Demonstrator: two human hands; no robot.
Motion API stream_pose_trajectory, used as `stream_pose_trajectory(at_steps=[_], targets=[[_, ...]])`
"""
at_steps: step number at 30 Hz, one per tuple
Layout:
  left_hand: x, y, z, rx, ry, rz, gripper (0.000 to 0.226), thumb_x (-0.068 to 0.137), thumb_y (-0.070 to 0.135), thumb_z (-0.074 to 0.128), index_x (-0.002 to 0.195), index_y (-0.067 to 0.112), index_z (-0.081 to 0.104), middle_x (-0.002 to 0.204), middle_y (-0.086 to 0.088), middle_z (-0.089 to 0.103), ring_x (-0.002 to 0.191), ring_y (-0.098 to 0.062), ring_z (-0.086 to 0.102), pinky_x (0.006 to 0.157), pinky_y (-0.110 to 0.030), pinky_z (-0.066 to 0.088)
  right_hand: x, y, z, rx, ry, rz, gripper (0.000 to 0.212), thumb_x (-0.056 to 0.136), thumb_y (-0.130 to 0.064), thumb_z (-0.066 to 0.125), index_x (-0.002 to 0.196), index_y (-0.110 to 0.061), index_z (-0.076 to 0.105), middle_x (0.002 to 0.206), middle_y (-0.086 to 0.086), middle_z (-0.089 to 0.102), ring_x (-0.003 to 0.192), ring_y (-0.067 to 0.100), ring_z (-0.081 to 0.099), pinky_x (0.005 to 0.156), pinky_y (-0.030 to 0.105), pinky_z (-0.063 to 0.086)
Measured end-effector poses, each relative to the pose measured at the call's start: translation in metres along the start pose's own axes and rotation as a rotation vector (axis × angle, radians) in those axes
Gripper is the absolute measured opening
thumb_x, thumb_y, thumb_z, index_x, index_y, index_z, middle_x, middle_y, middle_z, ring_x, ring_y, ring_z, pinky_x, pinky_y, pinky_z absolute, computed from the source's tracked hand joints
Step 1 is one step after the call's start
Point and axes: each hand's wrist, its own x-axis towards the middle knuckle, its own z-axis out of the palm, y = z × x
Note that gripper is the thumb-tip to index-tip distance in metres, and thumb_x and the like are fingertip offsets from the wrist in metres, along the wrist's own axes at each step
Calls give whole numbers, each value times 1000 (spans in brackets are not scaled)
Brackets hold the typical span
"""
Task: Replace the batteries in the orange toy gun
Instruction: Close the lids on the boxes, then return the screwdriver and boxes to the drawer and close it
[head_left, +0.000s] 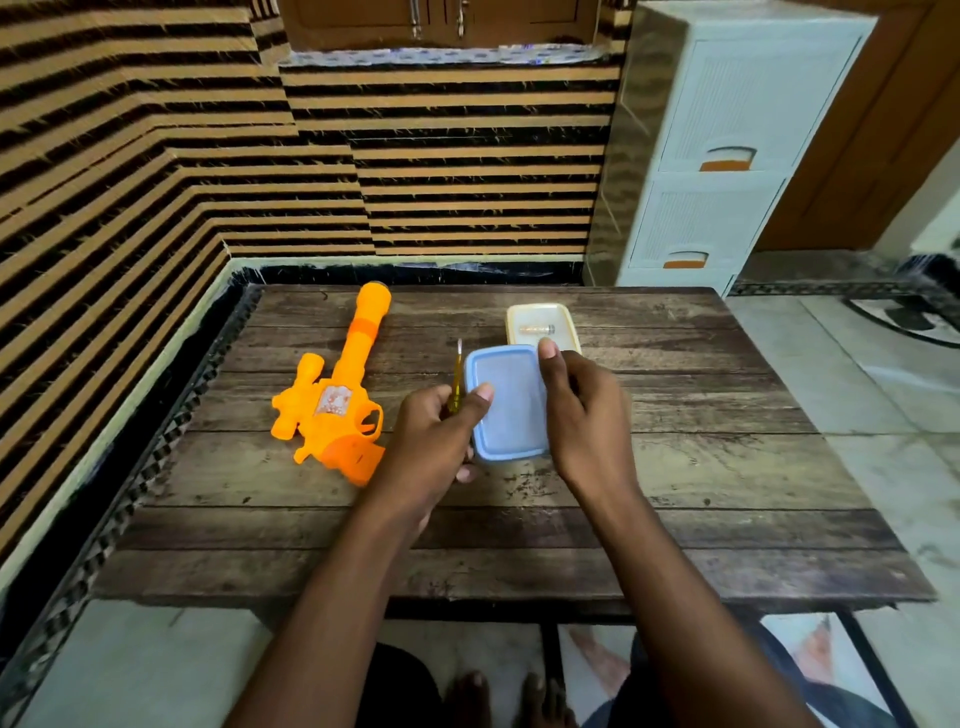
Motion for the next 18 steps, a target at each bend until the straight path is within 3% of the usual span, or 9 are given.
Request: stream_pose_trajectory(at_steps=[2, 4, 6, 7, 10, 12, 16, 18], targets=[[14, -1, -4, 11, 35, -9, 26, 101, 33, 62, 98, 8, 66, 64, 2, 50, 56, -10, 44, 42, -22, 33, 17, 14, -6, -59, 30, 11, 49, 110, -44, 48, 76, -11, 60, 69, 5, 64, 63, 21, 59, 54, 34, 39], [30, 0, -9, -8, 54, -22, 23, 101, 32, 62, 95, 10, 65, 64, 1, 49, 54, -10, 44, 40, -21, 31, 44, 35, -9, -166, 93, 68, 31, 104, -42, 56, 93, -15, 67, 88, 5, 70, 87, 23, 67, 70, 34, 53], [57, -3, -10, -33, 57, -40, 22, 102, 30, 62, 91, 11, 66, 70, -5, 52, 51, -10, 44, 39, -21, 29, 80, 61, -4, -285, 110, 175, 35, 98, -45, 63, 112, -14, 67, 109, 11, 71, 109, 31, 66, 89, 39, 55], [64, -1, -12, -50, 61, -47, 22, 101, 29, 63, 88, 13, 66, 72, -7, 53, 50, -10, 44, 39, -21, 28, 92, 68, -3, -330, 91, 224, 41, 96, -48, 64, 115, -13, 67, 113, 13, 70, 113, 33, 64, 91, 39, 53], [97, 1, -12, -98, 67, -80, 22, 101, 28, 63, 86, 12, 67, 76, -10, 54, 51, -11, 43, 39, -20, 25, 124, 94, 11, -380, -31, 330, 47, 91, -56, 66, 98, -10, 69, 103, 16, 71, 106, 37, 65, 85, 40, 50], [117, 1, -10, -108, 68, -121, 21, 100, 28, 63, 93, 10, 69, 79, -11, 56, 52, -12, 44, 38, -20, 25, 134, 100, 17, -409, -120, 379, 42, 94, -48, 69, 86, -7, 67, 93, 18, 71, 98, 38, 66, 80, 40, 52], [135, 9, -5, -76, 82, -186, 25, 99, 29, 65, 97, 4, 70, 82, -15, 57, 55, -14, 44, 39, -20, 26, 136, 86, 11, -360, -168, 480, 37, 100, -36, 67, 84, -3, 67, 87, 17, 72, 90, 35, 67, 78, 41, 53], [135, 23, -6, -56, 95, -239, 32, 98, 29, 67, 101, -2, 68, 85, -16, 55, 55, -15, 42, 40, -20, 26, 137, 73, 6, -288, -162, 554, 40, 100, -35, 68, 79, -1, 64, 81, 20, 70, 84, 38, 69, 77, 49, 57]])
